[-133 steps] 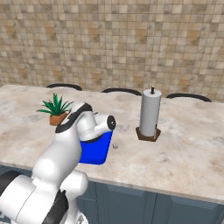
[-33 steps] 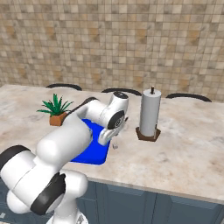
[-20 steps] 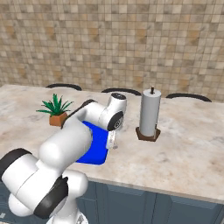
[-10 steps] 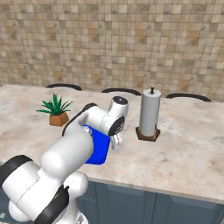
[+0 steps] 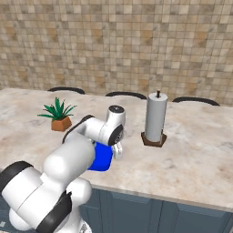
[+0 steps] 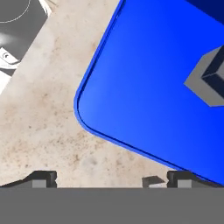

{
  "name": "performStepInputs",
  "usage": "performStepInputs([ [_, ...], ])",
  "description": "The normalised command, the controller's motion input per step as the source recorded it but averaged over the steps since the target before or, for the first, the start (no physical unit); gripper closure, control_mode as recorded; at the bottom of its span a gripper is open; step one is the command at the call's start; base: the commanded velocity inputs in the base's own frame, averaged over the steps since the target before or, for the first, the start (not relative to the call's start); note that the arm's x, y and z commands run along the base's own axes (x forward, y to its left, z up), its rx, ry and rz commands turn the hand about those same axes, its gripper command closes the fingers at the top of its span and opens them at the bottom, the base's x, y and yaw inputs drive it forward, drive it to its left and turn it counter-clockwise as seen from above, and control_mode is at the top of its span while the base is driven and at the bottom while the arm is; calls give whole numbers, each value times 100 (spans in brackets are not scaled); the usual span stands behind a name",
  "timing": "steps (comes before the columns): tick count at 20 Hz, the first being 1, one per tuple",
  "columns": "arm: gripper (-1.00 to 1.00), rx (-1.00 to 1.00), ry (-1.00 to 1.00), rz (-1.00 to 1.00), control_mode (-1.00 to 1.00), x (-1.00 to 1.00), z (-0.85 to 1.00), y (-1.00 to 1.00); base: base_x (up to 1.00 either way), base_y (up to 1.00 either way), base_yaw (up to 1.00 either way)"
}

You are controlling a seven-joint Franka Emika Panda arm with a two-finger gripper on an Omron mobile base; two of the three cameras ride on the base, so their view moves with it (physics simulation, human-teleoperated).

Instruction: Take out the milk from the fridge and place it on the tray on the counter. Then take the sugar cube near the tray and place it in the tray.

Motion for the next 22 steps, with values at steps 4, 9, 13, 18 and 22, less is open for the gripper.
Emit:
performStepInputs([
  [4,-100,0,4,0,-100,21,-8,-4,0,0,0],
  [9,-100,0,0,0,-100,31,-9,-4,0,0,0],
  [13,-100,0,3,0,-100,25,-12,0,0,0,0],
  [18,-100,0,8,0,-100,15,-16,-15,0,0,0],
  [22,-100,0,6,0,-100,2,-11,-27,0,0,0],
])
